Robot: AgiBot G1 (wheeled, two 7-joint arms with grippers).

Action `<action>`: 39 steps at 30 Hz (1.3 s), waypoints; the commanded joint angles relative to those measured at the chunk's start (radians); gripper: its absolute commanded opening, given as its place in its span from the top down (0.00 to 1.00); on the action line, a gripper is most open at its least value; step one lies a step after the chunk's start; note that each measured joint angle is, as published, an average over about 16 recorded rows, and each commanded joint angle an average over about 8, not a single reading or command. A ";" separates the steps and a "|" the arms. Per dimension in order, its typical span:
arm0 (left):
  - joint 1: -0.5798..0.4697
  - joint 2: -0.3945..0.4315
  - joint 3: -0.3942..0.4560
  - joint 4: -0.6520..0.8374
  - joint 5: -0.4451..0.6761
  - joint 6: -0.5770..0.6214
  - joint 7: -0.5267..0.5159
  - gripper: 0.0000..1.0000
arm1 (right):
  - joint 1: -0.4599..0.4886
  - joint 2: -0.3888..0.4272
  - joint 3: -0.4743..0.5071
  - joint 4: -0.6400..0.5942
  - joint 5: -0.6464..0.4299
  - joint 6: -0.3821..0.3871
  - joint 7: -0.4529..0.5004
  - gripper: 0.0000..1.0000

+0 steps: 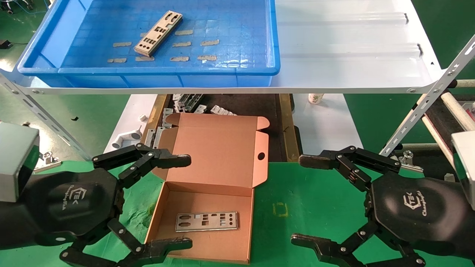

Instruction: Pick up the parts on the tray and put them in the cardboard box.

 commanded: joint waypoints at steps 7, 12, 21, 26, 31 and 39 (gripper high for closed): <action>0.000 0.000 0.000 0.000 0.000 0.000 0.000 0.00 | 0.000 0.000 0.000 0.000 0.000 0.000 0.000 0.00; 0.000 0.000 0.000 0.000 0.000 0.000 0.000 0.00 | 0.000 0.000 0.000 0.000 0.000 0.000 0.000 0.00; 0.000 0.000 0.000 0.000 0.000 0.000 0.000 0.00 | 0.000 0.000 0.000 0.000 0.000 0.000 0.000 0.00; 0.000 0.000 0.000 0.000 0.000 0.000 0.000 0.00 | 0.000 0.000 0.000 0.000 0.000 0.000 0.000 0.00; 0.000 0.000 0.000 0.000 0.000 0.000 0.000 0.00 | 0.000 0.000 0.000 0.000 0.000 0.000 0.000 0.00; 0.000 0.000 0.000 0.000 0.000 0.000 0.000 0.00 | 0.000 0.000 0.000 0.000 0.000 0.000 0.000 0.00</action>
